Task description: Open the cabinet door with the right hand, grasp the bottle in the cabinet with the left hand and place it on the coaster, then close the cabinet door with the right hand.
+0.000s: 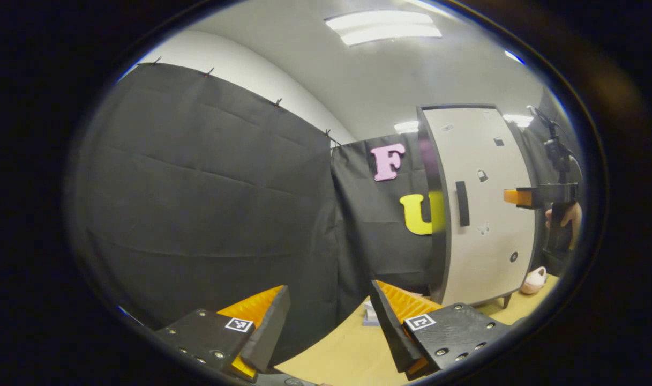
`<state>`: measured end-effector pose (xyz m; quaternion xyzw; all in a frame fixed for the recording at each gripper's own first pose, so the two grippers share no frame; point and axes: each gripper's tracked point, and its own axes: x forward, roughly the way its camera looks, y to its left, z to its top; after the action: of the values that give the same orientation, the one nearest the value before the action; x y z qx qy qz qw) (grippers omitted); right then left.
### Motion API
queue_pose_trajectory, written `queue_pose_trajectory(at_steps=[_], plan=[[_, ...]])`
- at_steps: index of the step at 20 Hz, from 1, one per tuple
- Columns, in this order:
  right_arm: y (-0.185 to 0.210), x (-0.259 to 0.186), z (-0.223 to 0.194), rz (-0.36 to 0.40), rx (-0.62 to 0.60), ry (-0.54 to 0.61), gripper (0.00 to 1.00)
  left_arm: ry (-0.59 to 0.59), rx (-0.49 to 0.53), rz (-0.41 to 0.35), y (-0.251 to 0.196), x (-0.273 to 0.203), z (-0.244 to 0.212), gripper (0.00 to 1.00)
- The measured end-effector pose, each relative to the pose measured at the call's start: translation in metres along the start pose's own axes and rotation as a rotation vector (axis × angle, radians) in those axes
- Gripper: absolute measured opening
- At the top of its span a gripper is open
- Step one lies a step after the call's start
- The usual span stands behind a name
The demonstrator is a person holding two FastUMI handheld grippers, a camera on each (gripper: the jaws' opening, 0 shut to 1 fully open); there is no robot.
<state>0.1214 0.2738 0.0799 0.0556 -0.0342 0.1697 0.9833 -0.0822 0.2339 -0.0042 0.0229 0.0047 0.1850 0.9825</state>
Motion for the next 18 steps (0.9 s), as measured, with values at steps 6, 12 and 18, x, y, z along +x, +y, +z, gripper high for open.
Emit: queue_pose_trajectory(at_steps=[6, 12, 18], plan=[[0.035, 0.039, 0.007, 0.02, -0.011, -0.012, 0.95, 0.014, 0.004, 0.052, 0.042, 0.001, -0.011, 0.87], [0.062, 0.08, 0.001, 0.037, -0.014, 0.019, 0.94, 0.021, 0.003, 0.081, 0.057, 0.007, -0.024, 0.91], [0.071, 0.121, -0.014, 0.019, -0.031, 0.102, 0.82, 0.031, -0.007, 0.101, 0.082, 0.004, -0.03, 0.91]])
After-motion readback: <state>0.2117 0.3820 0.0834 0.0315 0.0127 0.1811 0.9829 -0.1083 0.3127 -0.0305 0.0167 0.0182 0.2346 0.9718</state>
